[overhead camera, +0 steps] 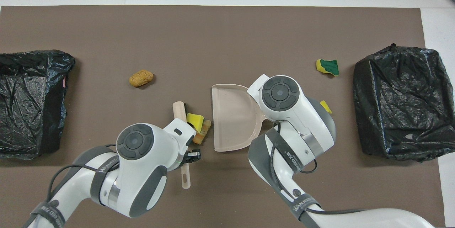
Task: Sweep and dump trash in bin
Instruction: 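Sweep the crumbs and sponges into the dustpan with the left gripper's brush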
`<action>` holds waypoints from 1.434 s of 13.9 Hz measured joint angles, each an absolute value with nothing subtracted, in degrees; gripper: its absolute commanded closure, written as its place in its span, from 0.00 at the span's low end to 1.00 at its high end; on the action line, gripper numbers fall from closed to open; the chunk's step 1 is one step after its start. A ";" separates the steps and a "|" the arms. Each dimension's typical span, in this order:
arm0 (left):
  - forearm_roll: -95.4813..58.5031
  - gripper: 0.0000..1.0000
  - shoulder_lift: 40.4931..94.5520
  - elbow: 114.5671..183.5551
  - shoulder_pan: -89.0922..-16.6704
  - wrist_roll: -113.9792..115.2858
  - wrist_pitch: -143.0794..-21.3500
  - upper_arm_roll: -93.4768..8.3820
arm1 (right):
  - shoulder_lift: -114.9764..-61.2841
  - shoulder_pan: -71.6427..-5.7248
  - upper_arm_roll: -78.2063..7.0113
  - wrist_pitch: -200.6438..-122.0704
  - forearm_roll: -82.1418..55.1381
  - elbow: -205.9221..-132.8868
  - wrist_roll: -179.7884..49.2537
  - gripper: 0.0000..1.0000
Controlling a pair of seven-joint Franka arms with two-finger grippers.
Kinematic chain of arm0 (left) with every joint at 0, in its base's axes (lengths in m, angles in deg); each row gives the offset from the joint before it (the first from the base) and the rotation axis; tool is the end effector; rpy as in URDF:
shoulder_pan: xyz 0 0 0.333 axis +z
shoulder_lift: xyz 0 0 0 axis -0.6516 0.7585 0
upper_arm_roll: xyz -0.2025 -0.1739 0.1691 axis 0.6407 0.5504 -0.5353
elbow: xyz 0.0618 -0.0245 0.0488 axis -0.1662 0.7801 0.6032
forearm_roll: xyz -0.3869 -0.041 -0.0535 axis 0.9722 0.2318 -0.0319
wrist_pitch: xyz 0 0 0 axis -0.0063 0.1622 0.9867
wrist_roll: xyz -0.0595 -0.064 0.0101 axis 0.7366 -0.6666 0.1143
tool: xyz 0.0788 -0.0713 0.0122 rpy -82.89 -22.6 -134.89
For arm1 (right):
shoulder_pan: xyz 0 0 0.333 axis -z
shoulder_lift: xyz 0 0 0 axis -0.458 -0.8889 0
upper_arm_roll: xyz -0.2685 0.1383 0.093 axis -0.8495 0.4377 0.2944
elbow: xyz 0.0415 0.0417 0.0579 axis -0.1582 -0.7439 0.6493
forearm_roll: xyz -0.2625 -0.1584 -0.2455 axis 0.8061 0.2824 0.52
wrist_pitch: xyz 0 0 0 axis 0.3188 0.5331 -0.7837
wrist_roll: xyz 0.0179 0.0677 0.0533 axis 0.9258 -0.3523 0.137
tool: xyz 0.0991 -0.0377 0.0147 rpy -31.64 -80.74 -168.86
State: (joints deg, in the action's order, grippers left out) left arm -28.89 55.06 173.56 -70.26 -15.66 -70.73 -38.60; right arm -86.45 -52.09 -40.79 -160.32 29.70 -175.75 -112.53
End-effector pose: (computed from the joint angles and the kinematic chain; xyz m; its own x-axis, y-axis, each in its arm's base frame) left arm 0.3902 -0.2999 0.3494 0.9822 0.0685 -0.1748 0.0890 -0.9897 0.1122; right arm 0.5369 0.2568 0.3622 0.0250 0.9754 -0.2190 0.9996 -0.0280 -0.0105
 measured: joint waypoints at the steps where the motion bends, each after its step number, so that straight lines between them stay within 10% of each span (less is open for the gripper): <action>1: -28.72 1.00 55.92 173.47 -71.80 -17.21 -73.23 -38.55 | -86.45 -52.09 -40.79 -160.32 29.70 -175.75 -112.53 1.00; 11: -32.90 1.00 60.12 163.70 -76.00 -18.30 -68.27 -39.72 | -86.50 -52.11 -40.81 -160.38 29.70 -175.91 -112.39 1.00; 20: -53.19 1.00 69.27 146.34 -61.44 -12.23 -56.51 -40.77 | -86.51 -52.12 -40.86 -161.25 29.70 -176.46 -112.38 1.00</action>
State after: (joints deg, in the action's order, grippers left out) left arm -53.19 69.27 146.34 -61.44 -12.23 -56.51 -40.77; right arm -86.51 -52.12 -40.86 -161.25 29.70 -176.46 -112.38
